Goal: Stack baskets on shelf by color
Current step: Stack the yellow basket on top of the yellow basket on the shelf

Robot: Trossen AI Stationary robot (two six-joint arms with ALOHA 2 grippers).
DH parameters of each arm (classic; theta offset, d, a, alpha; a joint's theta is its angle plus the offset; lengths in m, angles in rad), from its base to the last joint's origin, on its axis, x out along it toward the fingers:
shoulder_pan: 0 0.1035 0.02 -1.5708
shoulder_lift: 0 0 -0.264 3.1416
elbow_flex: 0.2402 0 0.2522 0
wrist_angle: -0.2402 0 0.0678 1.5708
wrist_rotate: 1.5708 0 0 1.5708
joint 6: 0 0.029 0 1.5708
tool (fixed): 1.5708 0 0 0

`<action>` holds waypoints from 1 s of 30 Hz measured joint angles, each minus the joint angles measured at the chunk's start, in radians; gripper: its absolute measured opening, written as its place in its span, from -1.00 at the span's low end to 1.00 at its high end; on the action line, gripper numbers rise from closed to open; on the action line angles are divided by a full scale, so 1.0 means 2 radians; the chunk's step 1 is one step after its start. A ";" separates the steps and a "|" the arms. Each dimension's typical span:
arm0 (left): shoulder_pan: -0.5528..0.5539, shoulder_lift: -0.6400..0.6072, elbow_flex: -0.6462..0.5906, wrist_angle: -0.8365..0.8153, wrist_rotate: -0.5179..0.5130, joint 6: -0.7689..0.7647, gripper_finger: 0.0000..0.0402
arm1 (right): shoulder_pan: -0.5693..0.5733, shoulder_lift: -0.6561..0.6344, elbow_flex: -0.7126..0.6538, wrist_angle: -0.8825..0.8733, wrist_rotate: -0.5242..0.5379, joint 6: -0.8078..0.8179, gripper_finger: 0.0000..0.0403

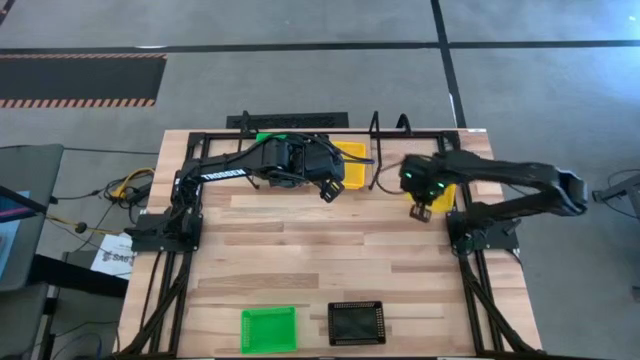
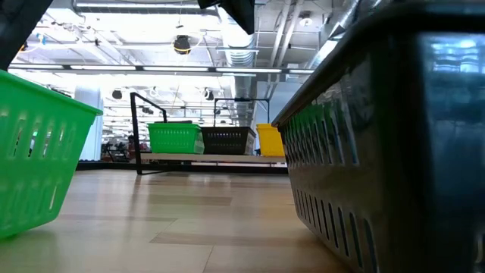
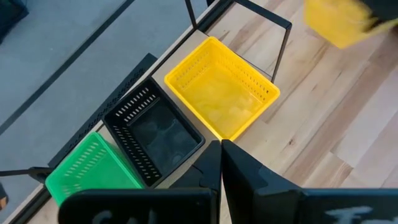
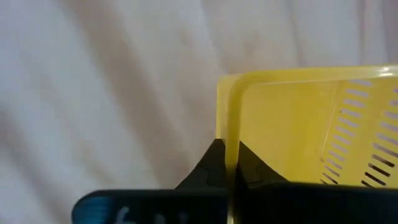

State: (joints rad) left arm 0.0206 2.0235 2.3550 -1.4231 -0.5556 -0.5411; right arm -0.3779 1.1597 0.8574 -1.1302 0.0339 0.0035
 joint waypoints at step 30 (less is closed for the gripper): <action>0.000 0.000 0.000 -0.011 0.041 0.056 -1.00 | 0.341 0.193 0.096 0.182 0.052 0.216 -0.99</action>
State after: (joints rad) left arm 0.0216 2.0235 2.3547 -1.4443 -0.4730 -0.4291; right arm 0.3034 1.5449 1.0498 -0.7671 0.1387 0.4352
